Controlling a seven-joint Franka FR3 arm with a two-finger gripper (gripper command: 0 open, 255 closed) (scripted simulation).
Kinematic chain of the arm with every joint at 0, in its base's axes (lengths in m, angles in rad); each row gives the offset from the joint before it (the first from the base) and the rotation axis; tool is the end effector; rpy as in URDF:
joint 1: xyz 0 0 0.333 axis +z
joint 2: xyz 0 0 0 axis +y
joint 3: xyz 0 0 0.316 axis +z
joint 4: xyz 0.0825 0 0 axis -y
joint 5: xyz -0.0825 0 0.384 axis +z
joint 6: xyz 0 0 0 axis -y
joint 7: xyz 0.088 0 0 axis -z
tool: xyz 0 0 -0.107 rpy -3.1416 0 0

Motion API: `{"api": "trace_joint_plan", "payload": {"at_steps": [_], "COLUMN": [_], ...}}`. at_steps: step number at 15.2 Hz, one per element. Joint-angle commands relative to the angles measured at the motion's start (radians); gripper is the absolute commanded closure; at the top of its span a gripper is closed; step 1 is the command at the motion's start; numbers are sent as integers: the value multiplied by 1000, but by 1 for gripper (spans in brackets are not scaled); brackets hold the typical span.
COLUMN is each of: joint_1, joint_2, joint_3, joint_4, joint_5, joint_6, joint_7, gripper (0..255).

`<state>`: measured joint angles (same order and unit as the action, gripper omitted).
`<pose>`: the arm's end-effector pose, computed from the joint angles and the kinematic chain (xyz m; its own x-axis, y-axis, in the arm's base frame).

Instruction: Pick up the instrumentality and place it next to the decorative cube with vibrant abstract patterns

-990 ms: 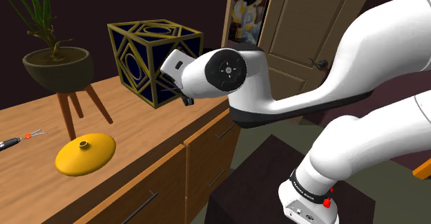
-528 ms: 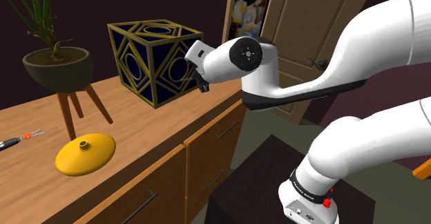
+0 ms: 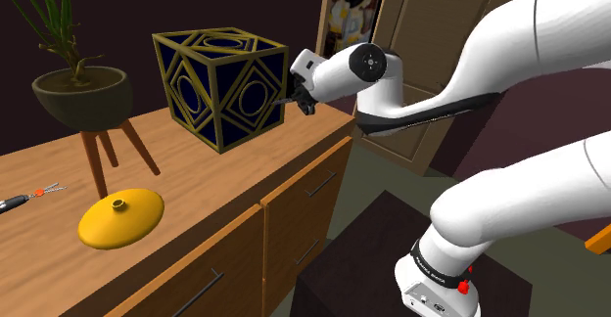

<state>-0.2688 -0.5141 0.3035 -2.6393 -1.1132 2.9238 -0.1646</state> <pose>0.4089 0.0744 0.4575 0.3327 0.9428 -0.0208 0.5483 -0.1754 0.8176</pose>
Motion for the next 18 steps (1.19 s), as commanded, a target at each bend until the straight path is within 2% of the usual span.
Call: {"api": "trace_joint_plan", "payload": {"at_steps": [1, 8, 12, 14, 16, 17, 18], "joint_1": [-35, -174, -217, -218, -188, -141, -72], "joint_2": [23, 158, 253, 302, 349, 371, 391], "joint_3": [-37, -140, -208, -254, -323, -385, -463], "joint_4": [12, 107, 184, 221, 250, 260, 265], "joint_5": [-34, -167, -198, -174, -97, -34, 61], "joint_6": [44, 198, 267, 297, 323, 333, 343], "joint_7": [-23, -70, -125, -188, -299, -377, -485], "gripper": [255, 255, 255, 255, 255, 255, 255]}}
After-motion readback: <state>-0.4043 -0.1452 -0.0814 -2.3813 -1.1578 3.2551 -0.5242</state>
